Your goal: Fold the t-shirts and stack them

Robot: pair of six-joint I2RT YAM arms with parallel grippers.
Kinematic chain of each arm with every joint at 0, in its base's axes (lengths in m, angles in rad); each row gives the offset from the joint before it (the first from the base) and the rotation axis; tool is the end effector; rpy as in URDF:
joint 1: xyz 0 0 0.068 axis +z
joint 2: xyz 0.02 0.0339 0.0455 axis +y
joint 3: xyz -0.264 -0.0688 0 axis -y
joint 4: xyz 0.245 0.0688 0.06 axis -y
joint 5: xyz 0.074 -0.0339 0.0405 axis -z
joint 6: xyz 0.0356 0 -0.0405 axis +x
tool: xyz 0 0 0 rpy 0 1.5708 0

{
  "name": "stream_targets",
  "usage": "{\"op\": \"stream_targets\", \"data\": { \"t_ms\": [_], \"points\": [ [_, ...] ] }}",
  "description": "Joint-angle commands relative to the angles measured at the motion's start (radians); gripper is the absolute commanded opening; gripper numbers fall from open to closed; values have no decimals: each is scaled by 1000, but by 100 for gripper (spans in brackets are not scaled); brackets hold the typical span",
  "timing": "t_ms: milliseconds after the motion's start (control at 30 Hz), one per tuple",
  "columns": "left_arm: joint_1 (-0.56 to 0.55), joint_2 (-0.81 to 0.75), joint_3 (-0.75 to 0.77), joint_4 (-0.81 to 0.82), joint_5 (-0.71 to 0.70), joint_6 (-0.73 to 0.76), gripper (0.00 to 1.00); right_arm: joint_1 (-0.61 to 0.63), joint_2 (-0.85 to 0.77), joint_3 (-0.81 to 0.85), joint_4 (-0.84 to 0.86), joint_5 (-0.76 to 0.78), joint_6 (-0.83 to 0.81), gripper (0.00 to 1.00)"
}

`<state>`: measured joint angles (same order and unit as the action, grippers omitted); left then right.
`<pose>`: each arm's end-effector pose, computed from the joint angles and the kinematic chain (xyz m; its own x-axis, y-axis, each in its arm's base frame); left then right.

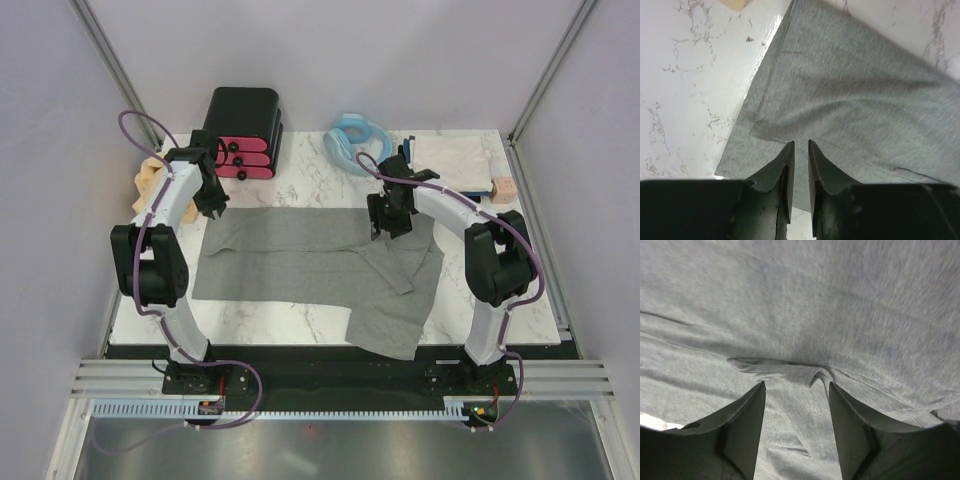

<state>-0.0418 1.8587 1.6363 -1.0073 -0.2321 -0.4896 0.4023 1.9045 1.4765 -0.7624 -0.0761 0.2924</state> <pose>0.3835 -0.0078 0.2687 -0.8139 -0.4240 -0.3972 -0.4748 0.8795 0.0340 0.3623 0.1571 0.2142 -0.9381 -0.0868 -0.3352 -0.1524 0.9728 0.1746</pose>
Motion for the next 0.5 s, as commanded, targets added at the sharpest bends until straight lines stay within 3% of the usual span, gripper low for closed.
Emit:
{"op": "stream_targets", "data": {
  "t_ms": [0, 233, 400, 467],
  "points": [
    [-3, -62, -75, 36, 17, 48, 24, -3, -33, -61, 86, 2, -15, 62],
    [-3, -78, -107, 41, 24, 54, 23, -13, 5, -88, 140, -43, -48, 62],
    [-3, -72, -107, 39, 30, 57, 22, -16, -10, -117, 130, -56, -44, 52],
    [-3, -70, -107, 42, 33, 56, 22, -16, -15, -128, 115, -79, -52, 53]
  ]
}}
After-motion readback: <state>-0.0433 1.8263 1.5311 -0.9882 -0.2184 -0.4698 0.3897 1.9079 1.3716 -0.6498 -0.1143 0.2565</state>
